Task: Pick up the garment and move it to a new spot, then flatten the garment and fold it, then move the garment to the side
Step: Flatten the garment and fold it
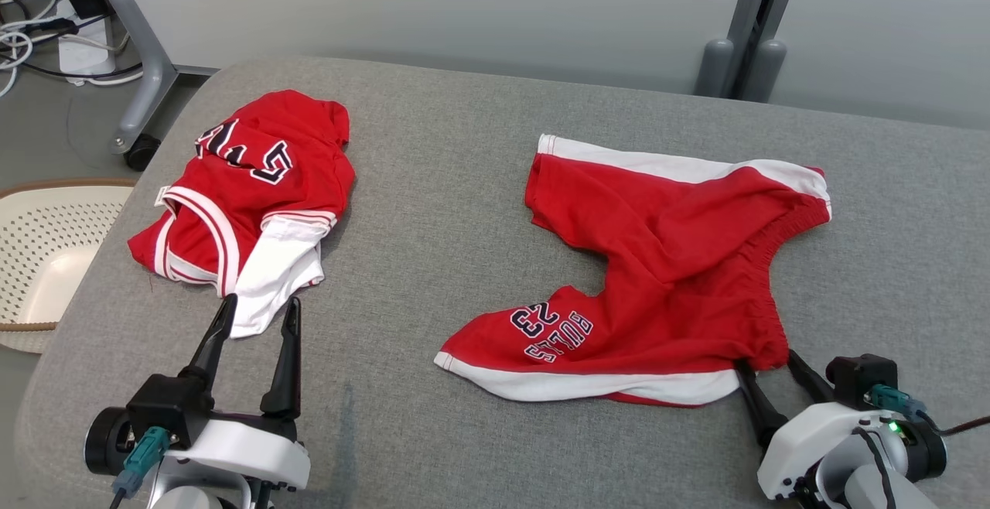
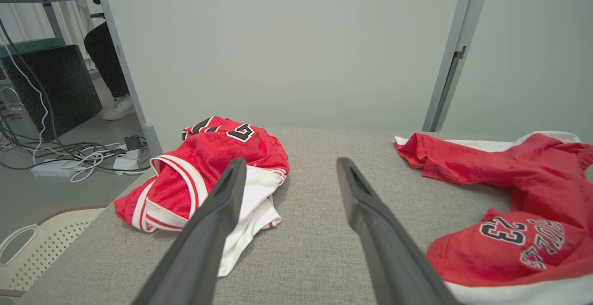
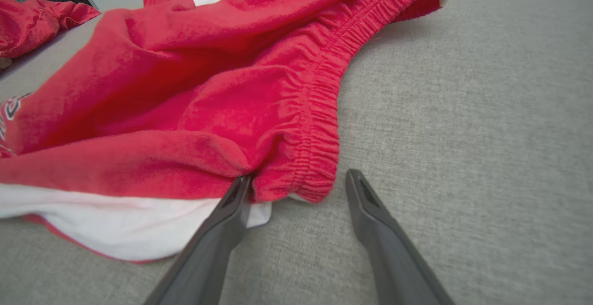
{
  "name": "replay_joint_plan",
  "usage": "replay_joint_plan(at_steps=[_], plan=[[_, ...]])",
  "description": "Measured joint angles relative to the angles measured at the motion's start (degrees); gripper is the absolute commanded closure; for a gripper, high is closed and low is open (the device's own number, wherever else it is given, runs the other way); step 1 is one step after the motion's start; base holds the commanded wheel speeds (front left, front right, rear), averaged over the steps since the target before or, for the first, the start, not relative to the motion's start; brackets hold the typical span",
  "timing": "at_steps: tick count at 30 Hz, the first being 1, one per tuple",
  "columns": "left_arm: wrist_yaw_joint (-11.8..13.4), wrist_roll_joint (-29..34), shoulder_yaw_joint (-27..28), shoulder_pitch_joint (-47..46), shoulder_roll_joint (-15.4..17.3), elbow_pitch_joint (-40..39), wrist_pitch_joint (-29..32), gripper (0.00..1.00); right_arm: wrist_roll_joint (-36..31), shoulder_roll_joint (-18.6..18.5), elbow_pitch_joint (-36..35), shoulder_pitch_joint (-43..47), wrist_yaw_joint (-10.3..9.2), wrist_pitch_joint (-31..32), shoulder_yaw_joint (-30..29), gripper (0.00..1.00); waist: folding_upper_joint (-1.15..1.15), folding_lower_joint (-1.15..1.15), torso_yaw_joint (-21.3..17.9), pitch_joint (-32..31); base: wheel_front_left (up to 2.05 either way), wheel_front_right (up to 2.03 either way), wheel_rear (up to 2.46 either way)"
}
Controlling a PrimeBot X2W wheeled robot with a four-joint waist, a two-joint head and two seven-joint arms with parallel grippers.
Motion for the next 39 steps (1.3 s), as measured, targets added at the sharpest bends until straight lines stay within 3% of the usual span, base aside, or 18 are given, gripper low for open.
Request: replay_joint_plan(at_steps=[1,2,3,4,10,19,26,33,39], plan=[[0.0,0.0,-0.1,-0.1,0.0,0.1,0.0,0.0,0.3,0.2,1.1,-0.6,0.0,0.0,0.5,0.0,0.0,0.0,0.2,0.1,0.0,0.0,0.0],[0.0,0.0,-0.2,-0.3,0.0,0.1,0.0,0.0,0.8,0.4,1.6,-1.0,0.0,0.0,0.7,0.38,0.0,0.0,0.3,0.1,0.0,0.0,0.0],[0.0,0.0,-0.4,-0.4,-0.1,0.1,0.0,0.0,1.5,0.5,2.2,-1.4,0.0,0.0,0.8,0.97,0.0,0.0,0.4,0.2,0.0,0.0,0.0],[0.0,0.0,-0.4,-0.5,-0.1,0.2,0.0,0.0,2.0,0.5,2.5,-1.8,0.0,0.0,0.9,1.0,0.0,0.0,0.5,0.2,0.0,0.0,0.0],[0.0,0.0,-0.6,-0.4,-0.1,0.3,0.0,0.0,2.9,0.0,-3.0,-0.5,0.01,0.0,-1.1,1.0,0.0,0.0,0.2,-0.6,0.0,0.0,0.0],[0.0,0.0,-0.5,1.8,-0.2,0.7,0.0,0.0,1.1,-2.8,-18.2,12.2,0.01,0.0,-5.3,1.0,0.0,0.0,-3.1,-2.9,0.0,0.0,0.0],[0.0,-0.1,-0.7,2.2,-0.2,0.5,0.0,0.0,0.5,-5.1,-24.6,20.7,0.0,0.0,-6.0,1.0,0.0,0.0,-5.3,-3.9,0.0,0.0,0.0],[-0.1,-0.6,-1.6,2.1,-0.2,0.7,0.0,0.0,0.6,-6.6,-24.8,18.1,0.0,1.0,-4.3,1.0,0.0,0.0,-5.4,-3.4,0.0,0.0,0.0],[-0.2,-1.0,-2.7,1.6,-0.3,1.0,0.0,0.0,0.5,-6.3,-17.6,9.8,0.0,1.7,-1.3,1.0,0.0,0.0,-3.6,-2.8,0.0,0.0,0.0]])
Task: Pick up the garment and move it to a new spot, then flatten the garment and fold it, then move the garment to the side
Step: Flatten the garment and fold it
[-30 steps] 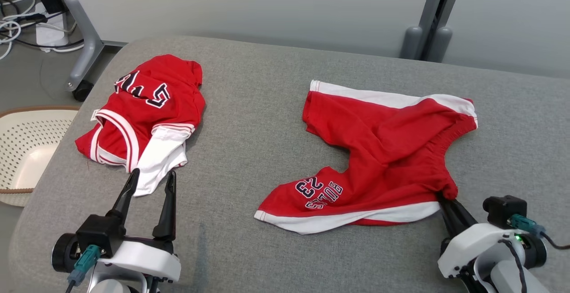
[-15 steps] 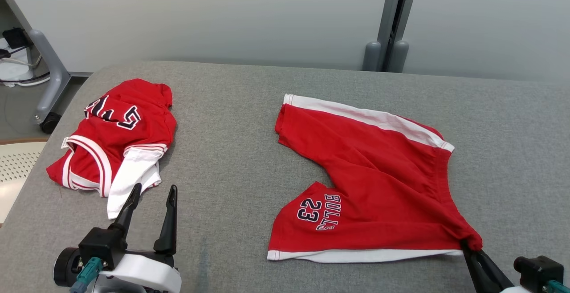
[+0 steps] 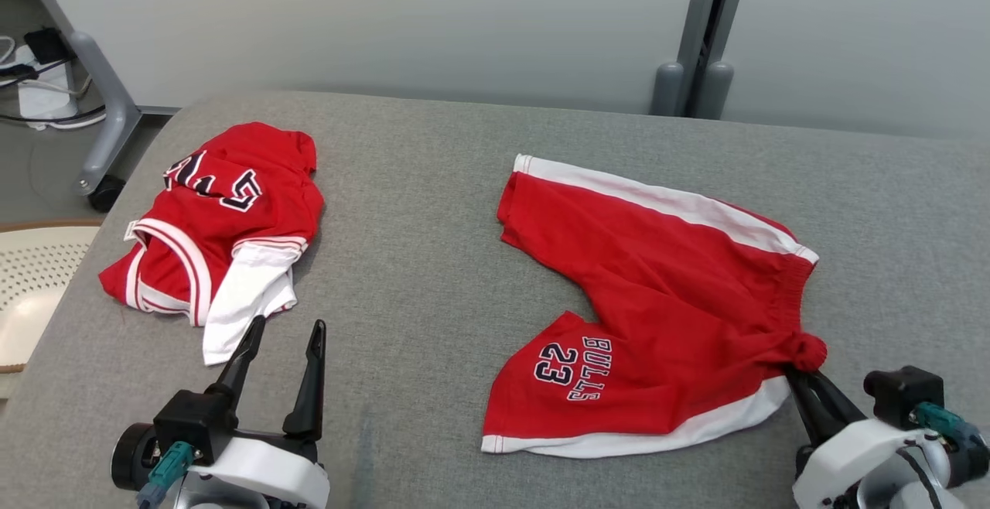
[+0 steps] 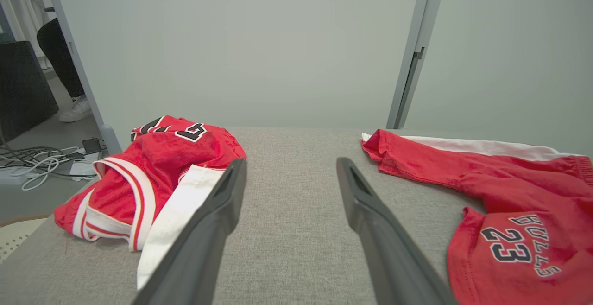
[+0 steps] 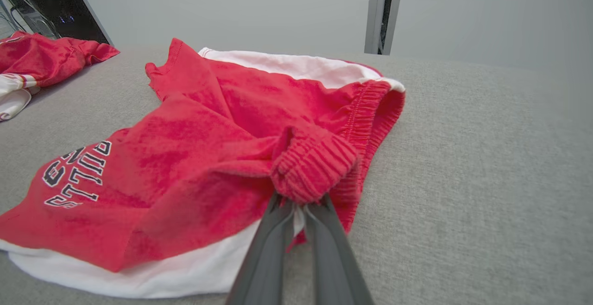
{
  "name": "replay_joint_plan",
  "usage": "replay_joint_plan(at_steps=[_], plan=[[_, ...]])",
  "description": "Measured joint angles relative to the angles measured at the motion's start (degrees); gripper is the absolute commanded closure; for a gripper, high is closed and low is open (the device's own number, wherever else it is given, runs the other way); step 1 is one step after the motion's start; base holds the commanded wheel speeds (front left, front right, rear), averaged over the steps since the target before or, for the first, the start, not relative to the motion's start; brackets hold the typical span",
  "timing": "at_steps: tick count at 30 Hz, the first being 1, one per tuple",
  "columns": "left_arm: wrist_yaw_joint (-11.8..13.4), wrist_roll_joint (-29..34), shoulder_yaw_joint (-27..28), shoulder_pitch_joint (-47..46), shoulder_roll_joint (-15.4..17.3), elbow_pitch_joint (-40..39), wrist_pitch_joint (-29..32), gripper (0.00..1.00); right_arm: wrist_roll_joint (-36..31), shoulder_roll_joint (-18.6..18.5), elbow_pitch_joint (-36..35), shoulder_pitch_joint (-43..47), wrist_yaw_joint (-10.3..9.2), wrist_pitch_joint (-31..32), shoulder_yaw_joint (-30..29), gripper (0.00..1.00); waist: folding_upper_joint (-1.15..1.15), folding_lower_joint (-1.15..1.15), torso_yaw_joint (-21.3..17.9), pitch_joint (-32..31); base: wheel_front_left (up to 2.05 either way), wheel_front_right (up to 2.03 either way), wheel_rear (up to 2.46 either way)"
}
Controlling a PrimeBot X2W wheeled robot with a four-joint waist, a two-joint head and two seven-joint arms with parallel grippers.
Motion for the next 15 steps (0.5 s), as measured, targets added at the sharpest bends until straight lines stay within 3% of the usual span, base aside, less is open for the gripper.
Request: replay_joint_plan(at_steps=[7,9,15], plan=[[0.1,-0.2,-1.1,-0.8,0.0,0.3,0.0,0.0,1.9,2.1,14.4,-10.1,0.0,-0.1,3.5,1.0,0.0,0.0,3.1,0.7,0.0,0.0,0.0],[0.1,-0.4,-1.3,-0.9,0.0,0.4,0.0,0.0,2.2,2.6,17.4,-11.4,0.0,-0.2,4.4,0.0,0.0,0.0,3.5,0.9,0.0,0.0,0.0],[0.3,-0.5,-1.3,-0.8,0.0,0.5,0.0,0.0,4.2,3.4,19.4,-12.7,0.0,-1.3,6.0,0.0,0.0,0.0,3.4,0.4,0.0,0.0,0.0]])
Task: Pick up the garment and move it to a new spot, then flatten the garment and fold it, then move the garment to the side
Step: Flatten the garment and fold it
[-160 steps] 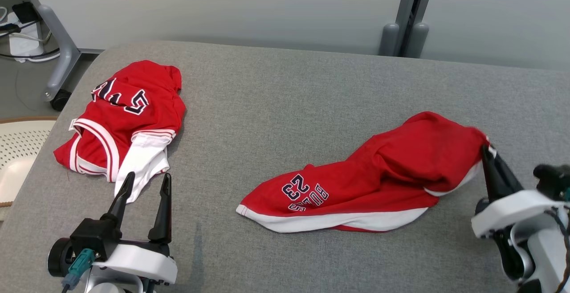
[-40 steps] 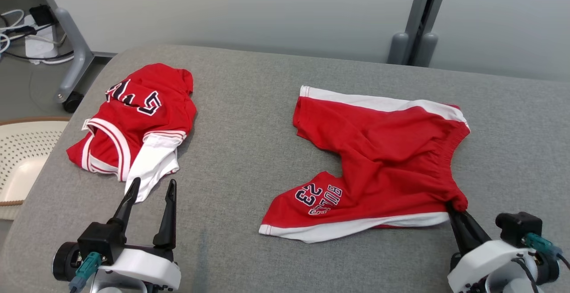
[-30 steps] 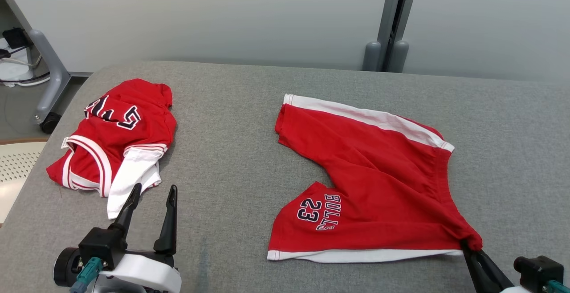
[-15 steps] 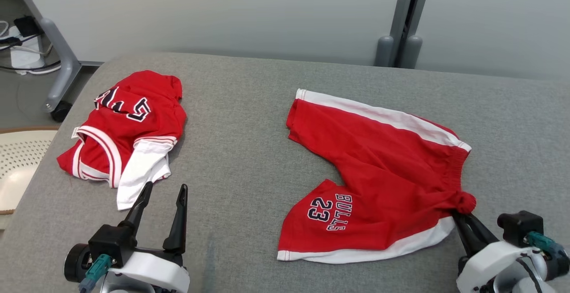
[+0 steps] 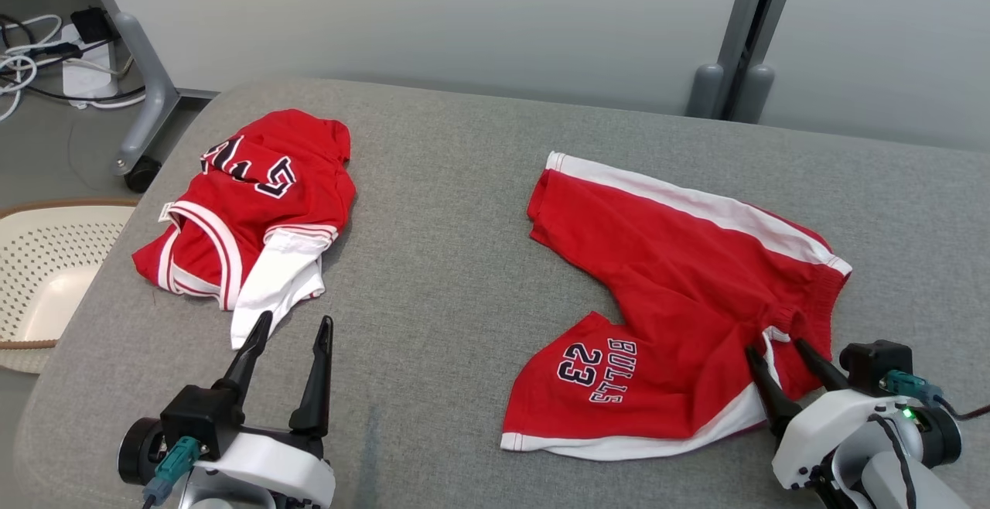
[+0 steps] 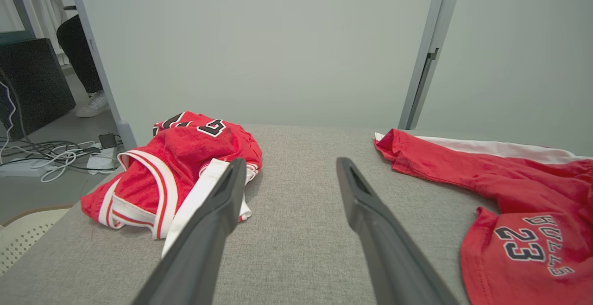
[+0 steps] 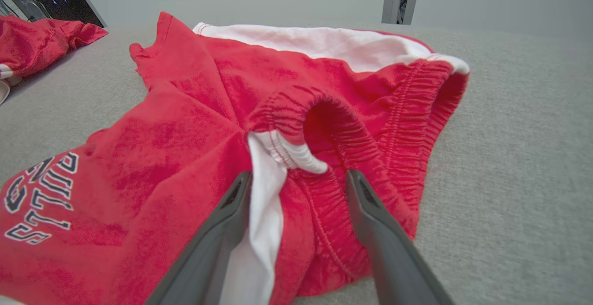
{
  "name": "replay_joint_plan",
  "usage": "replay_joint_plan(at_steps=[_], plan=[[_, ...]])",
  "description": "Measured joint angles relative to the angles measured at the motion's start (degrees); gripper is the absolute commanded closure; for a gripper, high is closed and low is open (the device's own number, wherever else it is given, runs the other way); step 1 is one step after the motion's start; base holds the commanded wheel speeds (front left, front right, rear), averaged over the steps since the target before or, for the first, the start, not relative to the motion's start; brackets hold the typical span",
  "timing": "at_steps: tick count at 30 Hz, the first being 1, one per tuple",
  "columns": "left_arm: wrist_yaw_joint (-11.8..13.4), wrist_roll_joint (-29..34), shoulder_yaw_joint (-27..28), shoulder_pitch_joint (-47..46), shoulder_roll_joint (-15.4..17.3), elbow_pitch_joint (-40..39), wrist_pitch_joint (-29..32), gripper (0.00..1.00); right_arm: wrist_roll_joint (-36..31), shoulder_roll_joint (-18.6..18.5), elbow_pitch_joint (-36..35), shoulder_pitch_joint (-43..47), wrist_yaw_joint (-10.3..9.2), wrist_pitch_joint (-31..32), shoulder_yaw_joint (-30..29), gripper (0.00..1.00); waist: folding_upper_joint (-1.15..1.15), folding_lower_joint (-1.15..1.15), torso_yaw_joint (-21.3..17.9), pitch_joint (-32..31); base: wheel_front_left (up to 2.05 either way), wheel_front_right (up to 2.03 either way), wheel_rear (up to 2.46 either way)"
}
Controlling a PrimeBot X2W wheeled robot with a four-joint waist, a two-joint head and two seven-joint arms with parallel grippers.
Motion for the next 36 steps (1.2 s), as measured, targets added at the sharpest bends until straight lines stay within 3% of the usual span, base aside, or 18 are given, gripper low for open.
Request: replay_joint_plan(at_steps=[16,27,36], plan=[[0.2,0.2,2.8,2.3,0.0,-0.9,0.0,0.0,-3.4,-1.7,-25.3,16.1,0.0,-0.2,-9.6,0.0,0.0,0.0,-6.3,-2.7,0.0,0.0,0.0],[0.0,1.0,4.9,4.0,0.1,-1.5,0.0,0.0,-7.6,2.2,-35.3,22.9,0.0,-0.2,-17.1,0.0,0.0,0.0,-9.7,-4.4,0.0,0.0,0.0],[-0.1,1.0,6.8,6.0,0.6,-1.2,0.0,0.0,-8.8,3.5,-37.6,26.1,0.0,-0.2,-19.3,0.0,0.0,0.0,-11.0,-5.1,0.0,0.0,0.0]])
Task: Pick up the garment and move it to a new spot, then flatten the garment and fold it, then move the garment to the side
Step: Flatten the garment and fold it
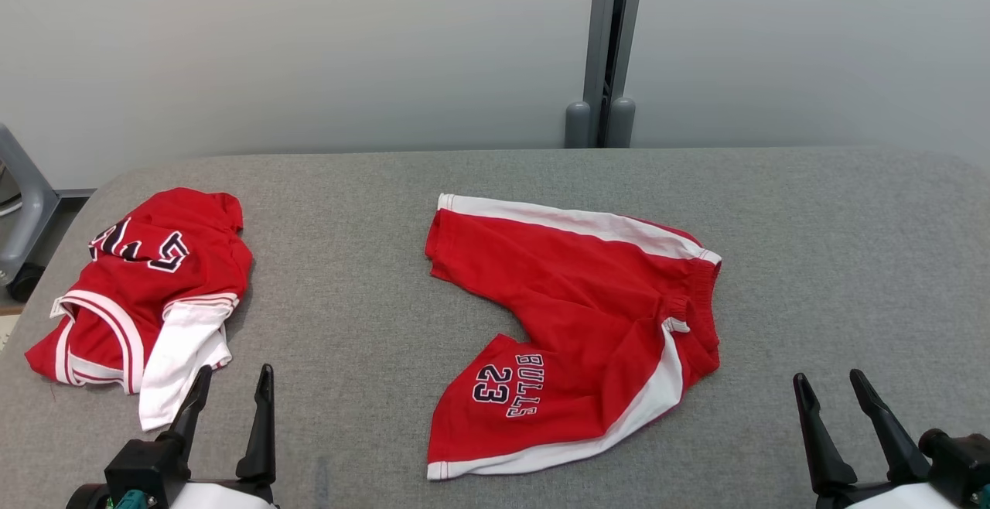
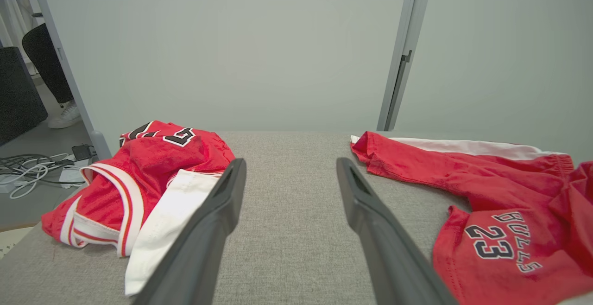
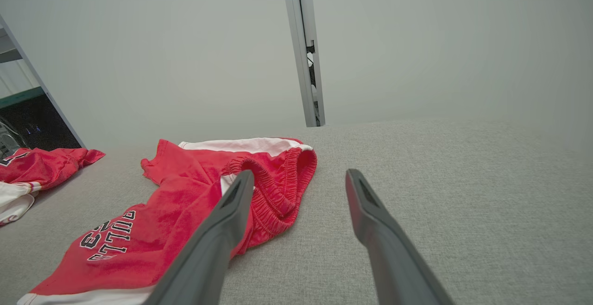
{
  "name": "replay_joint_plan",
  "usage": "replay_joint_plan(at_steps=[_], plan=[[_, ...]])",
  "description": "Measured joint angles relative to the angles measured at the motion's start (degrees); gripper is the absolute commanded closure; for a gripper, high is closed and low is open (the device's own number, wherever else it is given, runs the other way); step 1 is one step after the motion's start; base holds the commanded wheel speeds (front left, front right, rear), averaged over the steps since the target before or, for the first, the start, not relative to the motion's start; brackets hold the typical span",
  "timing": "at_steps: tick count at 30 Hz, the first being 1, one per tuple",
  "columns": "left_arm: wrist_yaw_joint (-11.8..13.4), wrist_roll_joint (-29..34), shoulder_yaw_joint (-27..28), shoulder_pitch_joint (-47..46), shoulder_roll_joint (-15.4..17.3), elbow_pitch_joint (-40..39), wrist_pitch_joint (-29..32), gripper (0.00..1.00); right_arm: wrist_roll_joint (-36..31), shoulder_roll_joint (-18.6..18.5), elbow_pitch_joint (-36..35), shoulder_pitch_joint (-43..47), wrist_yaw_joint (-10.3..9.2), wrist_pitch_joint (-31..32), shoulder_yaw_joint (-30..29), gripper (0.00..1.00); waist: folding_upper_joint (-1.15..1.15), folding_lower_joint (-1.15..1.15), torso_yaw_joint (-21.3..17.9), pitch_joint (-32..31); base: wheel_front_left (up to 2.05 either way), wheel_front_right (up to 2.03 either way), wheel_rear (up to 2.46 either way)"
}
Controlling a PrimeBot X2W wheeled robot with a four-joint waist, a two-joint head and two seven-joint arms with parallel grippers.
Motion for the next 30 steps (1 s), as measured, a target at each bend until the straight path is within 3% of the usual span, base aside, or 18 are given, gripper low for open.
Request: replay_joint_plan(at_steps=[20,30], plan=[[-0.2,0.6,-0.4,0.8,0.2,0.2,0.0,0.0,-0.2,0.6,0.2,0.4,0.0,0.0,-0.2,0.0,0.0,0.0,1.0,-0.1,0.0,0.0,0.0],[-0.4,-1.3,-16.6,-1.0,2.2,5.6,0.0,0.0,0.2,-4.9,7.9,-5.8,0.0,0.0,7.5,0.0,0.0,0.0,2.5,1.1,0.0,0.0,0.0]])
